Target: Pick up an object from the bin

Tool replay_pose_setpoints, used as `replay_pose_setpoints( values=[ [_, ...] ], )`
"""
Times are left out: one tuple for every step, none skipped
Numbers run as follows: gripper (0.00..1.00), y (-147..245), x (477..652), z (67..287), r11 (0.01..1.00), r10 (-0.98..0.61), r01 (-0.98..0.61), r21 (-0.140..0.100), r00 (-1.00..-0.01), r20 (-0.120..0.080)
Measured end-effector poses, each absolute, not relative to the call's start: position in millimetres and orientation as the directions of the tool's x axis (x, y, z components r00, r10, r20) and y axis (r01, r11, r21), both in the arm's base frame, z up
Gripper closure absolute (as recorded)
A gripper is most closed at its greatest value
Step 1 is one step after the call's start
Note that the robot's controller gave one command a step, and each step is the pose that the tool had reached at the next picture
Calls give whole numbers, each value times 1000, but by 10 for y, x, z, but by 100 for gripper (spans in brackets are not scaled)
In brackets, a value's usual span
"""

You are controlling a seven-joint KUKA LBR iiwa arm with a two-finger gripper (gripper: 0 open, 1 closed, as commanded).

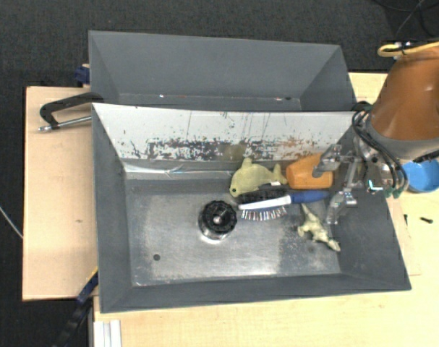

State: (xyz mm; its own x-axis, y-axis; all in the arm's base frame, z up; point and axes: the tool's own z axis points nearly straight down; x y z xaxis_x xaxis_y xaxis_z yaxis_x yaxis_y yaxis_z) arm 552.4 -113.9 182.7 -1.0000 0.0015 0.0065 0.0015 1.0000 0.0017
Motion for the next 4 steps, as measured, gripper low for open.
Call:
replay_pose_setpoints(
  values=[
    [0, -1163, 5529, 957, 1000, -12, -12, -1, -1000, -20],
    [100, -1201, 5508, 964, 1000, -7, -7, -4, -1000, -9],
    [100, -1194, 5545, 1825, 1000, 6, 6, -2, -1000, -14],
    [100, -1250, 5572, 2697, 1000, 29, 29, -2, -999, -16]
  ],
)
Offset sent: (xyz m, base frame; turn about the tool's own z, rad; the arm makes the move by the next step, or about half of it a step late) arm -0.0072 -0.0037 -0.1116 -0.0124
